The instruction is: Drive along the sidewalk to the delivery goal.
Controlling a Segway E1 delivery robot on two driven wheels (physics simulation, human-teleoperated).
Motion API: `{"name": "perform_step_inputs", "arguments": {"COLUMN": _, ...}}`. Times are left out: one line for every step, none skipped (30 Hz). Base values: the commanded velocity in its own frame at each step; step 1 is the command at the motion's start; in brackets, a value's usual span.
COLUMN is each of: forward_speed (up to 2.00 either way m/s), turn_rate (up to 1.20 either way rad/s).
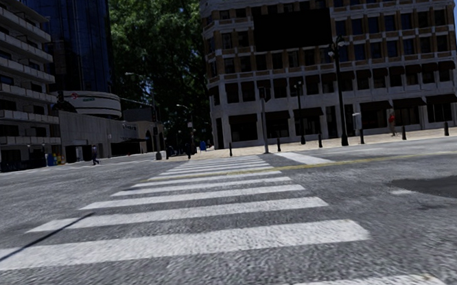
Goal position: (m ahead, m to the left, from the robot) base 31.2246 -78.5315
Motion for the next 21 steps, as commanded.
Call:
{"name": "perform_step_inputs", "arguments": {"forward_speed": 2.00, "turn_rate": 0.00}}
{"name": "perform_step_inputs", "arguments": {"forward_speed": 2.00, "turn_rate": 0.00}}
{"name": "perform_step_inputs", "arguments": {"forward_speed": 2.00, "turn_rate": 0.00}}
{"name": "perform_step_inputs", "arguments": {"forward_speed": 2.00, "turn_rate": 0.00}}
{"name": "perform_step_inputs", "arguments": {"forward_speed": 2.00, "turn_rate": 0.00}}
{"name": "perform_step_inputs", "arguments": {"forward_speed": 2.00, "turn_rate": 0.00}}
{"name": "perform_step_inputs", "arguments": {"forward_speed": 2.00, "turn_rate": 0.00}}
{"name": "perform_step_inputs", "arguments": {"forward_speed": 2.00, "turn_rate": 0.00}}
{"name": "perform_step_inputs", "arguments": {"forward_speed": 2.00, "turn_rate": 0.00}}
{"name": "perform_step_inputs", "arguments": {"forward_speed": 2.00, "turn_rate": 0.00}}
{"name": "perform_step_inputs", "arguments": {"forward_speed": 2.00, "turn_rate": 0.00}}
{"name": "perform_step_inputs", "arguments": {"forward_speed": 2.00, "turn_rate": 0.00}}
{"name": "perform_step_inputs", "arguments": {"forward_speed": 2.00, "turn_rate": 0.00}}
{"name": "perform_step_inputs", "arguments": {"forward_speed": 2.00, "turn_rate": 0.00}}
{"name": "perform_step_inputs", "arguments": {"forward_speed": 2.00, "turn_rate": 0.00}}
{"name": "perform_step_inputs", "arguments": {"forward_speed": 2.00, "turn_rate": 0.00}}
{"name": "perform_step_inputs", "arguments": {"forward_speed": 2.00, "turn_rate": 0.00}}
{"name": "perform_step_inputs", "arguments": {"forward_speed": 2.00, "turn_rate": 0.00}}
{"name": "perform_step_inputs", "arguments": {"forward_speed": 2.00, "turn_rate": 0.00}}
{"name": "perform_step_inputs", "arguments": {"forward_speed": 2.00, "turn_rate": 0.00}}
{"name": "perform_step_inputs", "arguments": {"forward_speed": 2.00, "turn_rate": -0.41}}
